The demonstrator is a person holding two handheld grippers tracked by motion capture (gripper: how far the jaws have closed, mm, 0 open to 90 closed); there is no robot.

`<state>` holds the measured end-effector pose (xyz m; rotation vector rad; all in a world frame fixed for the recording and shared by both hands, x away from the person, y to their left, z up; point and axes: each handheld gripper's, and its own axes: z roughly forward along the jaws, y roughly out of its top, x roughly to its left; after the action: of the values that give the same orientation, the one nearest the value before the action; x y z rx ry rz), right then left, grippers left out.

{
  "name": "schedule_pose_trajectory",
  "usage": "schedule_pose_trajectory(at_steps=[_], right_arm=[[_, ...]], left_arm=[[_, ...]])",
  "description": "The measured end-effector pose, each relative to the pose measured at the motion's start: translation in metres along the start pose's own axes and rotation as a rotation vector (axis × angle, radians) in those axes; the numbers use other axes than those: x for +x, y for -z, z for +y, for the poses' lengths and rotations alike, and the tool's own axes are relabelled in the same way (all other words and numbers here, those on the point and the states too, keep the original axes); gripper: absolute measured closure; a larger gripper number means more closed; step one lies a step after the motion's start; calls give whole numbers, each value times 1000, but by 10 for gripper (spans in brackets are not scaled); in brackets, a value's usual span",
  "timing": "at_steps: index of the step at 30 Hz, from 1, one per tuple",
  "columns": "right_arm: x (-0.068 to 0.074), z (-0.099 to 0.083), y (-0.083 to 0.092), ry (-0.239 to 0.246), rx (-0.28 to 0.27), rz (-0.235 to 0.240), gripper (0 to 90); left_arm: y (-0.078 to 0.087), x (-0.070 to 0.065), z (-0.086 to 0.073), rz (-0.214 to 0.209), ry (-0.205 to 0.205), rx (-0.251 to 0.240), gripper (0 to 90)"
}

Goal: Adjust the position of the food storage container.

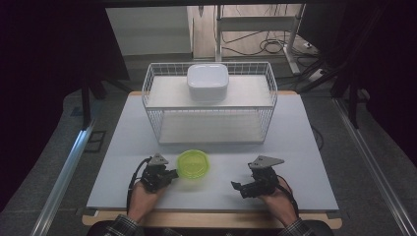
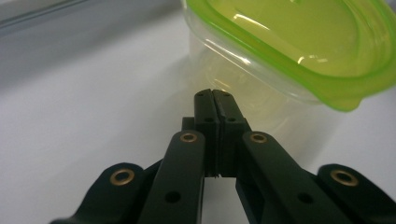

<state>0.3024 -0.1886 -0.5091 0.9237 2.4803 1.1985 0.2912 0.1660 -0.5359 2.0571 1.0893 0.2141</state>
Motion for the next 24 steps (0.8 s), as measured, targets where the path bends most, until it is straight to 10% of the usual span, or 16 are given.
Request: schedule_pose_trajectory(at_steps=[17, 24], right_arm=[[0, -1, -1, -7, 8, 8, 66], [0, 0, 0, -14, 2, 15, 66]], left_arm=[[-7, -22, 5, -14, -64, 7, 869], [8, -23, 3, 48, -92, -39, 612]])
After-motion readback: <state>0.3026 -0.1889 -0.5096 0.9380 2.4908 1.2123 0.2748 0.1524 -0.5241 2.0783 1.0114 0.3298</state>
